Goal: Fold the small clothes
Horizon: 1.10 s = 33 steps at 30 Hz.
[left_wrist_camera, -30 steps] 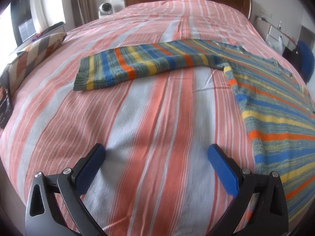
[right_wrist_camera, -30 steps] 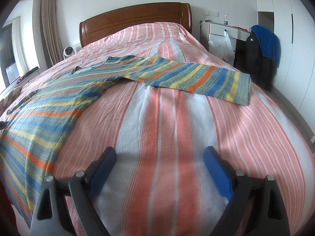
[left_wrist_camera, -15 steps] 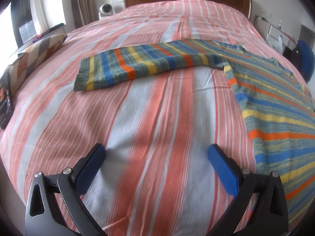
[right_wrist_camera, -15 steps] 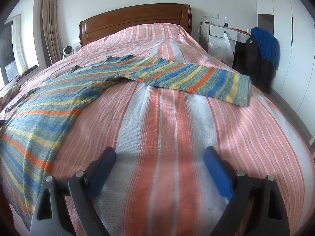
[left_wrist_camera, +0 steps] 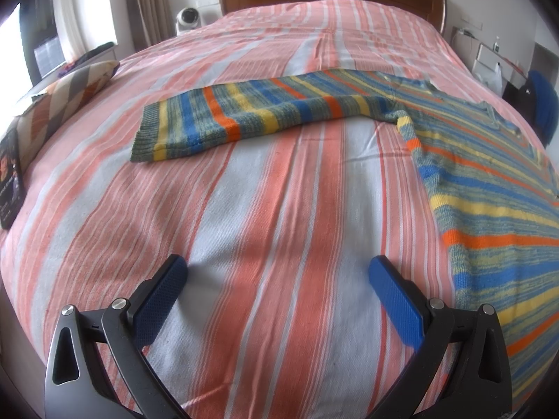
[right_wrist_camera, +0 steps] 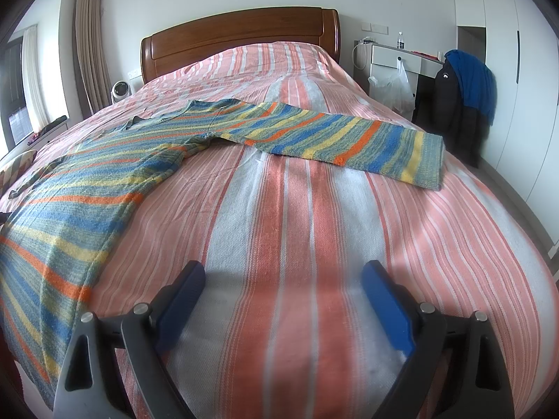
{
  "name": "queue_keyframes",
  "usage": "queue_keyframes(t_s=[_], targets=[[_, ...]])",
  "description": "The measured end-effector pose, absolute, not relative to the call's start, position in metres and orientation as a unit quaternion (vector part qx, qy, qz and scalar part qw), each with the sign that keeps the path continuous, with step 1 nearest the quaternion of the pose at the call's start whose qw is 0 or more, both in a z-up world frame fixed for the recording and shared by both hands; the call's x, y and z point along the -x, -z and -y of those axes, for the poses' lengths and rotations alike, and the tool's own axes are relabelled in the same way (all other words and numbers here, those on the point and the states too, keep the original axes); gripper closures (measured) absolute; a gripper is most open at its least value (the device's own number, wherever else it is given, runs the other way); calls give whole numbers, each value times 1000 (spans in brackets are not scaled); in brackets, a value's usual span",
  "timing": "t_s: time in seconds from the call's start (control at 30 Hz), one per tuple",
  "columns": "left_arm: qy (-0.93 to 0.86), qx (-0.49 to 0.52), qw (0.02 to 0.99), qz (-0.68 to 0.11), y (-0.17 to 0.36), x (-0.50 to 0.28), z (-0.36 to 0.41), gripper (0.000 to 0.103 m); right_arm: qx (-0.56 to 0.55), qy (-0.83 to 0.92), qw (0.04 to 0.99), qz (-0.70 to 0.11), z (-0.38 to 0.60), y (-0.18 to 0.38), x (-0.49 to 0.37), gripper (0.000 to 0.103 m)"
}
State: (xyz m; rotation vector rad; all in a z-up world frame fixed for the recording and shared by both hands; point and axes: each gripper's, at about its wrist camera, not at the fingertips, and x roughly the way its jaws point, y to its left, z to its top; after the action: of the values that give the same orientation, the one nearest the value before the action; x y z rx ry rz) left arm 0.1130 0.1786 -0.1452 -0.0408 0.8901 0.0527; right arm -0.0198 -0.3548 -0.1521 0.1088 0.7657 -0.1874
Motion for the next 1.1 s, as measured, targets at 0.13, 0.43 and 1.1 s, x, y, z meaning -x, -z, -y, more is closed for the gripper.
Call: queue_keyframes(t_s=[0.13, 0.43, 1.1], targets=[[-26, 19, 902, -430, 145, -113, -179, 0, -53, 91, 922, -373, 355, 152, 20, 12], [-26, 19, 902, -430, 145, -113, -179, 0, -52, 91, 922, -373, 354, 152, 20, 12], [-26, 17, 903, -429, 146, -114, -179, 0, -549, 65, 771, -316, 588, 143, 0, 41]])
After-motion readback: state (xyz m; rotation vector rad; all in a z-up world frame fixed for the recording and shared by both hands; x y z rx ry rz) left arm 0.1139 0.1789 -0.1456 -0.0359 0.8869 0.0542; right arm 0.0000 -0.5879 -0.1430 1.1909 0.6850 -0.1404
